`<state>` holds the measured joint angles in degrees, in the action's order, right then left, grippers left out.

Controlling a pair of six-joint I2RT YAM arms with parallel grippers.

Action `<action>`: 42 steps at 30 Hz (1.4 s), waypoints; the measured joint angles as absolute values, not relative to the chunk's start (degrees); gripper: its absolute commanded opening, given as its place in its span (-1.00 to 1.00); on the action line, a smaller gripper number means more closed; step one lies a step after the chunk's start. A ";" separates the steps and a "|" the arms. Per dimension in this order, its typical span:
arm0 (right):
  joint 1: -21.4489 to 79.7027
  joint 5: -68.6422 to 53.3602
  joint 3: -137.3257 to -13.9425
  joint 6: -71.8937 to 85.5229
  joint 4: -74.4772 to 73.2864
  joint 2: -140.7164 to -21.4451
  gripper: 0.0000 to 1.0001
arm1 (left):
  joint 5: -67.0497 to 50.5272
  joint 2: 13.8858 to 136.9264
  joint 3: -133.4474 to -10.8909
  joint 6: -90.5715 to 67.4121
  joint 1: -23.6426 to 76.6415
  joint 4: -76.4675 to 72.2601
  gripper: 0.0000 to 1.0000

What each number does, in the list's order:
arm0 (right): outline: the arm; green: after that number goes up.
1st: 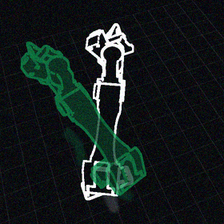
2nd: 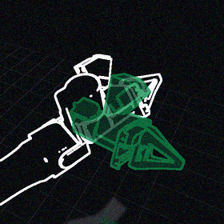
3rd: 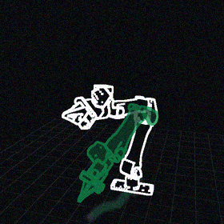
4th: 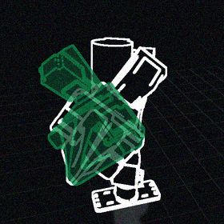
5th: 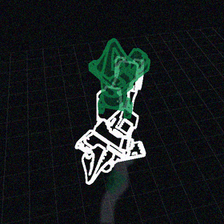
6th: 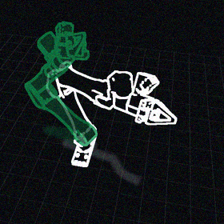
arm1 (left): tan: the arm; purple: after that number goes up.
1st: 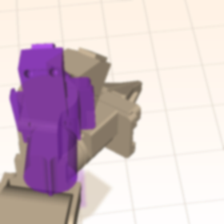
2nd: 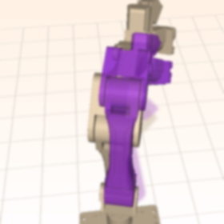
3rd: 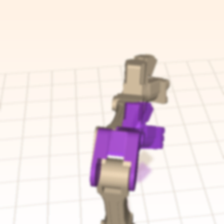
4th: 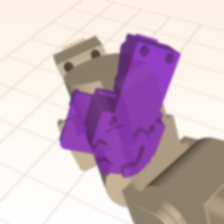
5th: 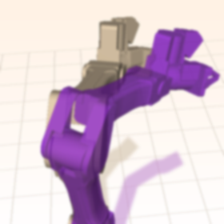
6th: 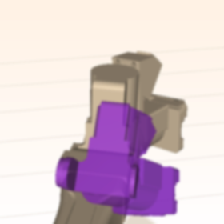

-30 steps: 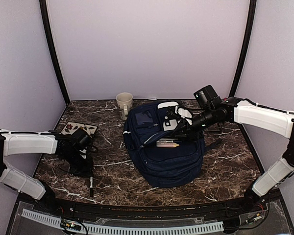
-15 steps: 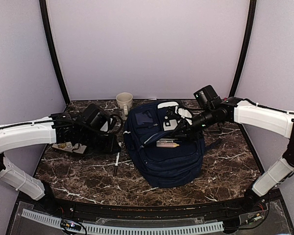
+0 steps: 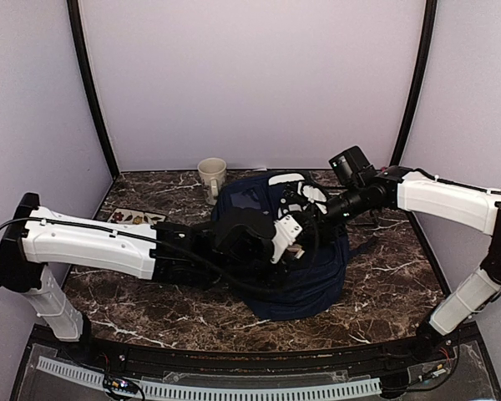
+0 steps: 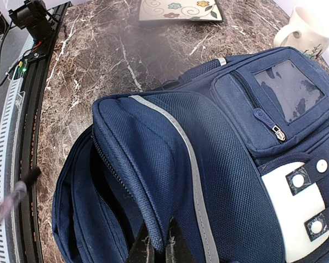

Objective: Pack the student bag
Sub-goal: Place the pen in the upper front pocket of the bag.

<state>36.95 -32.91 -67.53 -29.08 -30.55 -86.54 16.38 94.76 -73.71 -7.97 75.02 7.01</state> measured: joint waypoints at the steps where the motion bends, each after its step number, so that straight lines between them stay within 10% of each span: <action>1: 36.95 -32.95 -67.53 -29.06 -30.57 -86.56 -1.00 | 17.54 96.71 -75.75 -5.48 75.88 6.72 -1.00; 22: 36.95 -32.99 -67.53 -29.08 -30.57 -86.56 -1.00 | 41.45 125.82 -96.95 41.15 77.47 9.37 -0.93; 32: 36.95 -32.80 -67.53 -29.10 -30.46 -86.56 -1.00 | 41.08 131.20 -105.69 38.74 72.55 15.84 -0.28; 42: 36.64 -33.10 -67.53 -29.15 -30.52 -86.56 -1.00 | 42.89 132.18 -108.40 35.99 73.76 19.84 -0.06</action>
